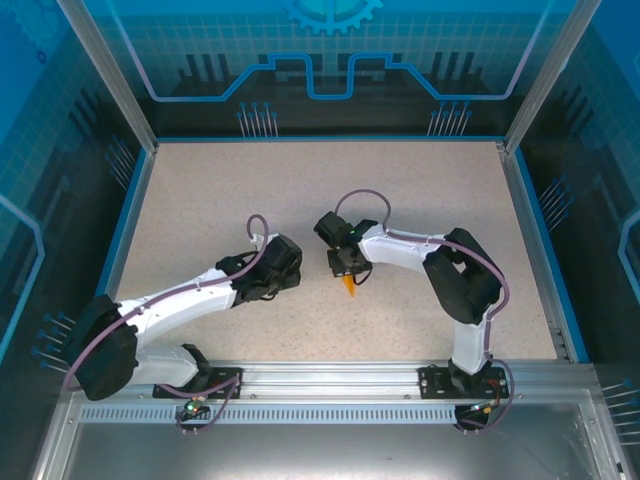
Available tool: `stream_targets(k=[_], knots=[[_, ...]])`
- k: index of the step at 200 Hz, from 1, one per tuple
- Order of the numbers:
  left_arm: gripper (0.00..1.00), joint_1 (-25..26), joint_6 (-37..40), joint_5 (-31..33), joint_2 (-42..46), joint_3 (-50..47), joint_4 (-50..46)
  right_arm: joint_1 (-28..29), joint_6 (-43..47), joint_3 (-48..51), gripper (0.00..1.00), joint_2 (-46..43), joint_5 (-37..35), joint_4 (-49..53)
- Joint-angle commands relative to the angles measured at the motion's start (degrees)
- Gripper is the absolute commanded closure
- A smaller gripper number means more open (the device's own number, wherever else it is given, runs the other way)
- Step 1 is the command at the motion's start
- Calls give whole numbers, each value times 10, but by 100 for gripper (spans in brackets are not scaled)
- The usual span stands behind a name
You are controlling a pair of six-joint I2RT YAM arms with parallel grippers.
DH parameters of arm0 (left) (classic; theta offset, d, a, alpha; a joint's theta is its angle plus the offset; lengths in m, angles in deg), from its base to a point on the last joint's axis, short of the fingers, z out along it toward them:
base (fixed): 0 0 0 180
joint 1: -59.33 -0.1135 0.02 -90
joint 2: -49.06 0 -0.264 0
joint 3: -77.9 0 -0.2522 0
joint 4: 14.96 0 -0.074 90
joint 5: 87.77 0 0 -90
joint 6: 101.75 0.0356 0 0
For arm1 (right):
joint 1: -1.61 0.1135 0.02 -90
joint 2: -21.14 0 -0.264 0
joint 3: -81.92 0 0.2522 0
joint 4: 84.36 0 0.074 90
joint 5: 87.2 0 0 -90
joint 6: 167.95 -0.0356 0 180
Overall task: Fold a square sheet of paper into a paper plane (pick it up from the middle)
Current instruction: Move a paper plane to the center of the table.
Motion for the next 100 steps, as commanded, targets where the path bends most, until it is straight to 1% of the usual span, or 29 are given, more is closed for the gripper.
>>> stream_targets(k=[1,17,65,86,100], knots=[[62,-8,-7,2,11,-11,10,-9,-23,-1,81,16,5,2],[62,-12,-2,-3,9,-10,13,-10,-27,11,78,18,11,-8],[62,-16,2,-13,-2,-9,24,-10,-33,15,75,46,20,-4],[62,-16,4,-17,-9,-6,26,-9,-36,5,76,59,18,4],[62,-16,4,-17,-11,-7,26,-8,-36,-5,79,57,17,6]])
